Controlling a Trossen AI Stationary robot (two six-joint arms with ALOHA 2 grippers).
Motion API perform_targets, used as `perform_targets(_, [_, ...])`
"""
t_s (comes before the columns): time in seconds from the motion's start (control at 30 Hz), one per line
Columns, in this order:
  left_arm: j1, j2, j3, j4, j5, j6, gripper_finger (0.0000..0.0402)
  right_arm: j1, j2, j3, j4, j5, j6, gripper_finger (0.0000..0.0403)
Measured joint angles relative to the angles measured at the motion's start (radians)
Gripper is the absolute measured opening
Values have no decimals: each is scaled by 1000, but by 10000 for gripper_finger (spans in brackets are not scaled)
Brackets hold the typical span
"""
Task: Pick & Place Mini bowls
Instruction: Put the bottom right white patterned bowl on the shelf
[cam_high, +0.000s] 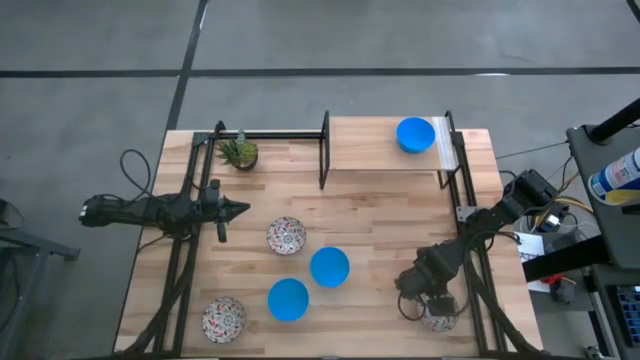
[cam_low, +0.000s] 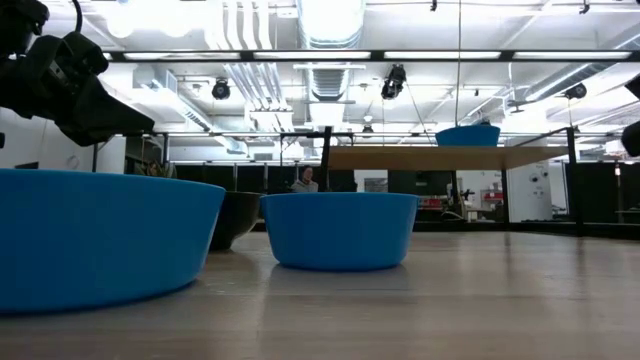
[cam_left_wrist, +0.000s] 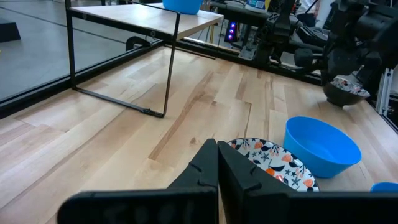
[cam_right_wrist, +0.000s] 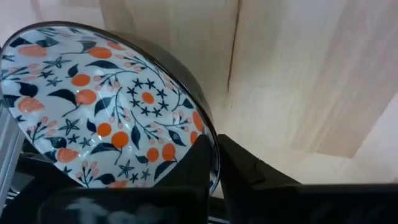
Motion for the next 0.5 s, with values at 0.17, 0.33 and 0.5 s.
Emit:
perform_targets(0.17, [0,0,0,0,0,0,0,0,0,7,15,-9,33,14])
perform_targets(0.33, [0,0,0,0,0,0,0,-16,2,10,22,-41,55,12])
perform_targets(0.5, [0,0,0,0,0,0,0,-42,-8,10,26,-44,57,11])
